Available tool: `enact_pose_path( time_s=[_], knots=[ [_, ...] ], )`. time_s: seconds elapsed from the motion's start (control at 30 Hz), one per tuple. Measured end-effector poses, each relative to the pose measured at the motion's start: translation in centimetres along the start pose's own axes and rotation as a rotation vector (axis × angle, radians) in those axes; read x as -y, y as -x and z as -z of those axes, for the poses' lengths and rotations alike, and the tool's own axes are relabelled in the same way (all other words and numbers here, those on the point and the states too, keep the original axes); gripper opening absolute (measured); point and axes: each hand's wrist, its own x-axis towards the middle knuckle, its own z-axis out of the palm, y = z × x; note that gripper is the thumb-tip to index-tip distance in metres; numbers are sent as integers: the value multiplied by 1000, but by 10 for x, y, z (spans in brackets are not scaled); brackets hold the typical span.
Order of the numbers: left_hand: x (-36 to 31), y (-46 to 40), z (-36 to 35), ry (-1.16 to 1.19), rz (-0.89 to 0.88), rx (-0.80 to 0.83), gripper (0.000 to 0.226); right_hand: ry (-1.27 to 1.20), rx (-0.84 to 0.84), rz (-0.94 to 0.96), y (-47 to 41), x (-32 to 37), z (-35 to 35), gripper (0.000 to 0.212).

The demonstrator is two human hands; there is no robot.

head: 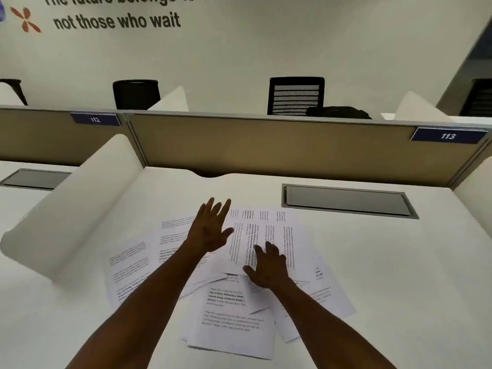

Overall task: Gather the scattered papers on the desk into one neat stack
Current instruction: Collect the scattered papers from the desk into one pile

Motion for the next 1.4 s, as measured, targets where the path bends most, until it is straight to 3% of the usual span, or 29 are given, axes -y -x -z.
enact_pose_path(
  time_s=[0.2, 0.37, 0.53, 0.97, 1.13, 1.27, 1.4],
  knots=[
    [8, -15, -18, 38, -36, 107, 81, 17, -61, -33, -12, 13, -9, 82],
    [16, -27, -37, 76, -50, 164, 80, 89, 13, -41, -15, 11, -20, 82],
    [14, -50, -45, 135, -67, 181, 76, 104, 35, 20, -8, 3, -25, 85],
    [6, -118, -69, 113, -124, 424, 83, 5, 15, 175, 19, -27, -37, 87],
    [8, -139, -78, 124, -84, 437, 99, -96, -254, -63, 29, -27, -39, 80],
    [6, -138, -84, 142, -66, 361, 110, -15, -134, -231, 37, -28, -46, 85],
    [4, -125, -89, 120, -56, 355, 113, -35, -123, -250, 36, -25, -51, 87]
  ],
)
